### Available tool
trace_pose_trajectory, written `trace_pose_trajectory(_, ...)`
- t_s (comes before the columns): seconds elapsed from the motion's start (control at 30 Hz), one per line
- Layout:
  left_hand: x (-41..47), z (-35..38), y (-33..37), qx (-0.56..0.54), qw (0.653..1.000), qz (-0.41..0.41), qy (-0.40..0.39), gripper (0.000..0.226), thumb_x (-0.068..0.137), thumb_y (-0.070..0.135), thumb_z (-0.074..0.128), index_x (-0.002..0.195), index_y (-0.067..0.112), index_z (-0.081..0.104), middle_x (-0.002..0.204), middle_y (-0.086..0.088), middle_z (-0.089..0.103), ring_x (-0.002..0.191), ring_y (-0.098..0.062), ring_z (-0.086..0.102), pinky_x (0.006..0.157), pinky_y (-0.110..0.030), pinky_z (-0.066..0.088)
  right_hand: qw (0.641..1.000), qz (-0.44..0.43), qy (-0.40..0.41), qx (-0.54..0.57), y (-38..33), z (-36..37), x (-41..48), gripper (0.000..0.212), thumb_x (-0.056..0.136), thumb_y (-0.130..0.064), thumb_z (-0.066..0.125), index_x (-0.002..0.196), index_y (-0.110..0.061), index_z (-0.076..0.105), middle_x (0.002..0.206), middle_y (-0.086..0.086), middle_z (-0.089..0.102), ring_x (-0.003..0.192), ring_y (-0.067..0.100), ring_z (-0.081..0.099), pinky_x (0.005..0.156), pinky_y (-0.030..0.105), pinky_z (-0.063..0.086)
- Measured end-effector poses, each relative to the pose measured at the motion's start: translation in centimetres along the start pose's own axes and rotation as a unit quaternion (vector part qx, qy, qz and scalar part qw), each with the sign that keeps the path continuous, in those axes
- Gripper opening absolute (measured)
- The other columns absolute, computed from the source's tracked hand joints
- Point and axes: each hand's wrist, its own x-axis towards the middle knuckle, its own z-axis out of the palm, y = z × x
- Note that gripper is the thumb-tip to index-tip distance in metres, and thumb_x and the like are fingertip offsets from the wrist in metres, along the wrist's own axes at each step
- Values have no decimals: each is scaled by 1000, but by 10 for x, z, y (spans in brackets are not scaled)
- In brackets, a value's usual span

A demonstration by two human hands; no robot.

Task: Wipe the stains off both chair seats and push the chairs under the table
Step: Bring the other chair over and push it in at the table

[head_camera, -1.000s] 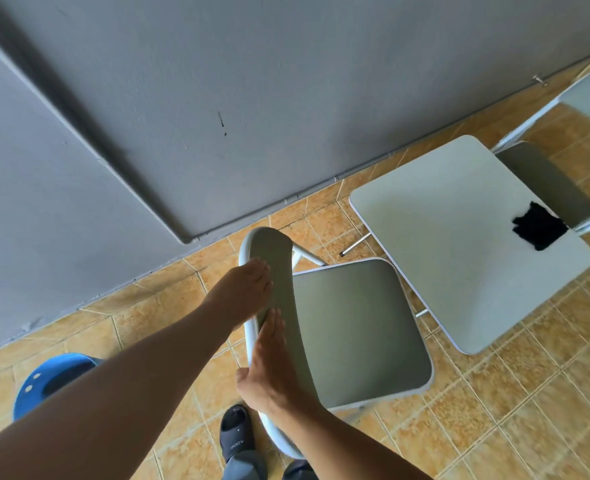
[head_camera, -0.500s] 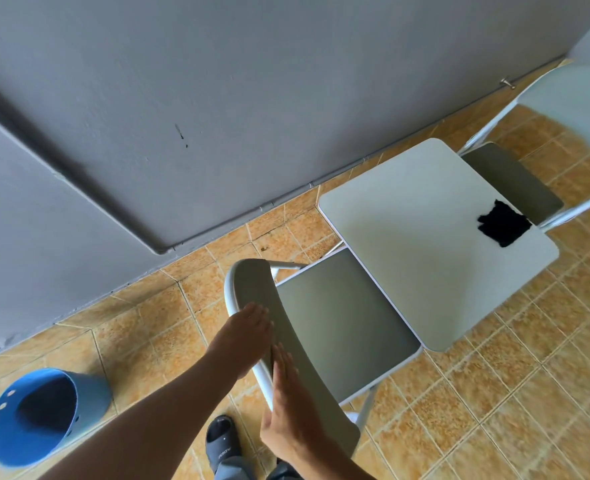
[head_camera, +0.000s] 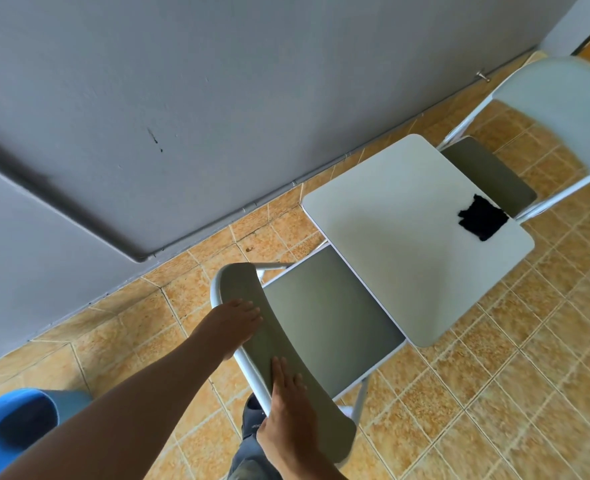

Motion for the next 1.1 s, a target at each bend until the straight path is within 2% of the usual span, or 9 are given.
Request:
trace_pose_trajectory(0.17, 9, -4, 4, 21, 1000, -17, 1, 67, 84, 11, 64, 145, 9, 35, 153, -11, 34, 141, -29, 31, 116, -41, 20, 1000, -12, 13, -8, 10, -11, 7, 91, 87, -27, 64, 157, -24, 6, 165, -5, 16, 148, 27, 27, 120, 37, 24)
trace_pose_trajectory(0.27, 11, -14, 5, 18, 1000, -23, 7, 69, 62, 24, 84, 126, 18, 61, 133, -3, 59, 123, -21, 55, 104, -36, 41, 1000, -15, -2, -14, 15, -16, 10, 90, 91, -31, 63, 157, -24, 2, 166, -6, 10, 150, 24, 20, 121, 35, 19)
trace_pose_trajectory(0.3, 11, -16, 5, 30, 999, -24, 1, 69, 63, 25, 83, 128, 20, 60, 135, -2, 58, 124, -20, 54, 105, -36, 41, 1000, -16, -1, -10, 16, -18, 10, 91, 91, -31, 64, 157, -24, 1, 166, -7, 9, 151, 24, 19, 121, 35, 18)
trace_pose_trajectory(0.37, 15, -9, 5, 35, 999, -27, -13, 68, 82, 13, 68, 143, 13, 39, 152, -7, 36, 140, -26, 33, 115, -40, 24, 1000, -19, 0, -8, 16, -19, 11, 93, 90, -30, 65, 157, -25, 0, 166, -7, 9, 151, 24, 18, 121, 35, 18)
trace_pose_trajectory(0.43, 20, -16, 4, 30, 998, -34, -45, 65, 89, 6, 56, 148, 9, 28, 157, -9, 25, 144, -28, 21, 117, -41, 16, 1000, -25, -2, -8, 18, -21, 15, 95, 90, -28, 66, 157, -23, 0, 166, -6, 10, 151, 25, 18, 121, 36, 18)
trace_pose_trajectory(0.63, 35, -31, 15, 46, 996, -62, -46, 67, 90, 12, 58, 149, 13, 25, 157, -5, 24, 144, -26, 21, 116, -40, 17, 999, -38, 8, 12, 37, -39, 22, 90, 89, -24, 64, 157, -21, 4, 165, -3, 15, 150, 24, 19, 122, 36, 23)
trace_pose_trajectory(0.77, 41, -35, 27, 52, 995, -77, -32, 67, 91, 14, 59, 149, 13, 26, 156, -7, 26, 143, -29, 23, 117, -42, 17, 999, -29, 16, 20, 56, -52, 22, 88, 88, -40, 61, 156, -23, 8, 164, -3, 17, 150, 19, 22, 121, 32, 24)
trace_pose_trajectory(0.9, 46, -34, 18, 49, 998, -27, -39, 69, 90, 19, 61, 149, 19, 25, 157, -4, 25, 144, -26, 23, 117, -41, 17, 999, -10, -7, 53, 63, -54, 20, 90, 84, -51, 54, 157, -23, 9, 165, -2, 12, 150, 16, 17, 121, 31, 17)
trace_pose_trajectory(1.1, 57, -39, -2, 55, 993, 31, -97, 75, 91, 14, 60, 152, 16, 15, 160, -7, 13, 146, -24, 15, 118, -38, 12, 997, -41, 3, 58, 52, -50, 35, 92, 88, -28, 60, 157, -19, 0, 166, -1, 5, 152, 20, 9, 118, 24, 3)
